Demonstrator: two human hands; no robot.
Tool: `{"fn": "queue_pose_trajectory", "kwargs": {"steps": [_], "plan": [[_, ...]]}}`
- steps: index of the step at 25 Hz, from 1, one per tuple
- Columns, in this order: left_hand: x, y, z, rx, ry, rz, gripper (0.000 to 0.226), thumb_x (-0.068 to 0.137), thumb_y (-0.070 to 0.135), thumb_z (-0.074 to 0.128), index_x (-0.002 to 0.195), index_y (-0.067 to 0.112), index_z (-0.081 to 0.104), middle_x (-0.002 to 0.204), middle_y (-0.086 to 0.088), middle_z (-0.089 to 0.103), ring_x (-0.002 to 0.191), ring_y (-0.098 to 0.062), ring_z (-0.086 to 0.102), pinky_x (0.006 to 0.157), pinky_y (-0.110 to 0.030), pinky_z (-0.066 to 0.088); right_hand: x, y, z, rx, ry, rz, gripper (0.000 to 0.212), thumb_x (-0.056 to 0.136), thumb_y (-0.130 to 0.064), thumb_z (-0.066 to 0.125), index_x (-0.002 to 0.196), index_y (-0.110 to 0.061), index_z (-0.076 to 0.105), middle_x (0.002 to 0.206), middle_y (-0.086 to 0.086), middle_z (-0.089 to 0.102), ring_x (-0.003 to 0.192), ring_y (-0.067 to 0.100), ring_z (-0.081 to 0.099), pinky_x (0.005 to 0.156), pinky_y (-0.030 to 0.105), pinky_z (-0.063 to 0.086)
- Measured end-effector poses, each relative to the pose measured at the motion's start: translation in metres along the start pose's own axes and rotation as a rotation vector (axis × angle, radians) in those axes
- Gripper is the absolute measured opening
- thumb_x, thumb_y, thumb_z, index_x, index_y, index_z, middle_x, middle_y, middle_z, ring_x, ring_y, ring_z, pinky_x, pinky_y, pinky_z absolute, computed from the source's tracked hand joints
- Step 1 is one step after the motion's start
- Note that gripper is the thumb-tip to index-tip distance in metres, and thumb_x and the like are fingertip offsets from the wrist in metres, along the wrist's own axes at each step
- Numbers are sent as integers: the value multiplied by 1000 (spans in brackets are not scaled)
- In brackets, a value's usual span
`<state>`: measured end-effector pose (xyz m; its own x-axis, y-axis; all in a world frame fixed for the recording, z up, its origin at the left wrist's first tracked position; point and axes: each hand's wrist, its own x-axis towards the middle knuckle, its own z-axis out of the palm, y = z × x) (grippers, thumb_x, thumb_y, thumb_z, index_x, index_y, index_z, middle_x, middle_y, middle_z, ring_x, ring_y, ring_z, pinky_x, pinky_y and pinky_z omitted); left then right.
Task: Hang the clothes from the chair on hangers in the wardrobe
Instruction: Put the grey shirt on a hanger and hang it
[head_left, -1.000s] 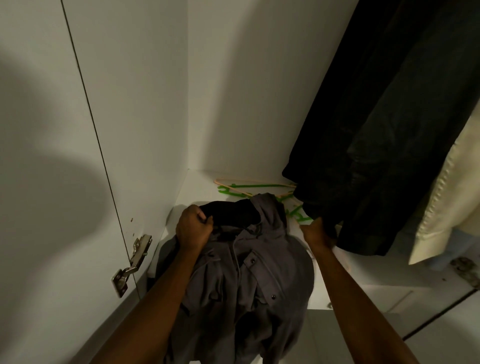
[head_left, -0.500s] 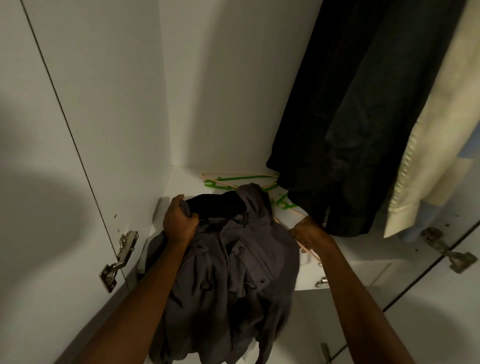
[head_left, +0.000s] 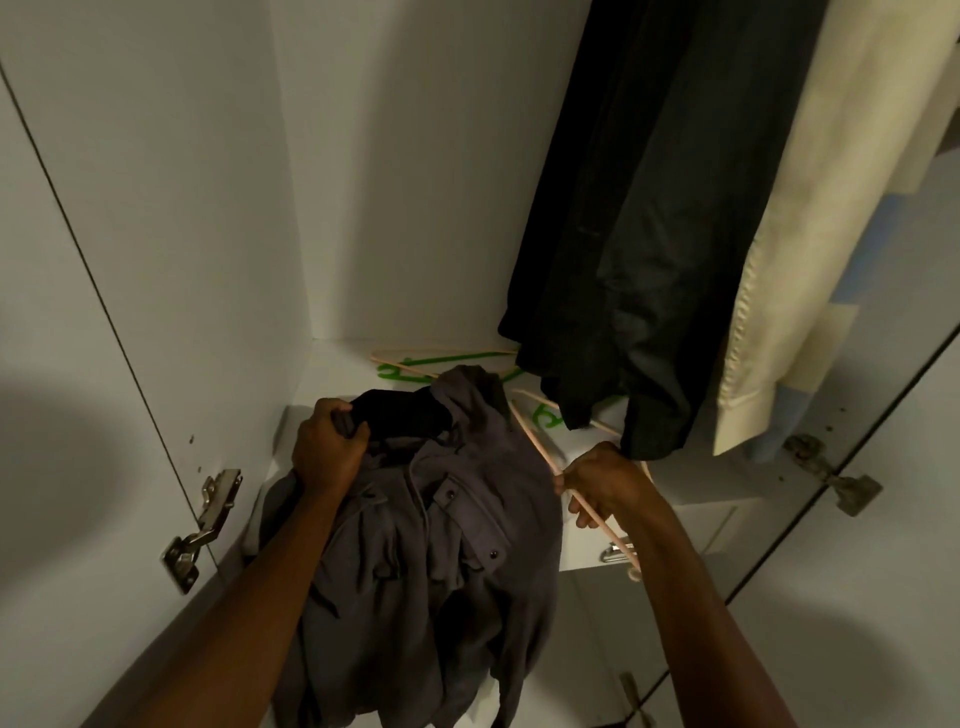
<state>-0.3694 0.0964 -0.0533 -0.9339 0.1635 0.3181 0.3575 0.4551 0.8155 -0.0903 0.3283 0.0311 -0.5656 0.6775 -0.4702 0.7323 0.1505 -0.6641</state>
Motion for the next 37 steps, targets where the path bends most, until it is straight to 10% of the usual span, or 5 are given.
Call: {"fn": "queue_pose_trajectory", "kwargs": {"steps": [8, 15, 23, 29, 37], "plan": [[4, -3, 1, 35, -64, -63, 69, 83, 21, 76, 147, 14, 51, 124, -22, 66, 114, -43, 61, 101, -52, 47, -68, 9, 15, 332, -103, -389, 14, 89, -14, 75, 85, -1, 78, 66, 20, 66, 44, 26, 59, 46, 29, 50], [-3, 4, -7, -49, -37, 13, 38, 81, 16, 74, 117, 23, 68, 104, -17, 68, 101, -39, 61, 83, -43, 51, -40, -77, 61, 175, -135, -675, 15, 91, -7, 72, 95, 6, 75, 65, 17, 67, 41, 22, 58, 43, 25, 49], [12, -11, -5, -416, -92, -68, 37, 75, 27, 48, 85, 45, 78, 97, 7, 78, 103, -20, 70, 98, -42, 53, 38, -116, 127, -153, -256, -721, 17, 82, -23, 84, 86, -7, 81, 62, 2, 70, 50, 10, 61, 52, 22, 49], [15, -5, 0, -492, -50, -103, 37, 68, 14, 48, 80, 27, 81, 61, 13, 68, 61, -6, 59, 68, -30, 43, 101, -130, 89, 133, 165, -683, 31, 76, -40, 85, 71, -12, 74, 61, -1, 69, 57, 12, 63, 56, 33, 52], [11, 12, -10, -696, 48, -129, 31, 57, 5, 43, 66, 11, 72, 64, -14, 62, 53, -10, 47, 53, -18, 34, 136, -157, 127, -320, 20, -513, 25, 73, -25, 86, 87, -7, 74, 74, 10, 69, 62, 20, 65, 52, 27, 54]]}}
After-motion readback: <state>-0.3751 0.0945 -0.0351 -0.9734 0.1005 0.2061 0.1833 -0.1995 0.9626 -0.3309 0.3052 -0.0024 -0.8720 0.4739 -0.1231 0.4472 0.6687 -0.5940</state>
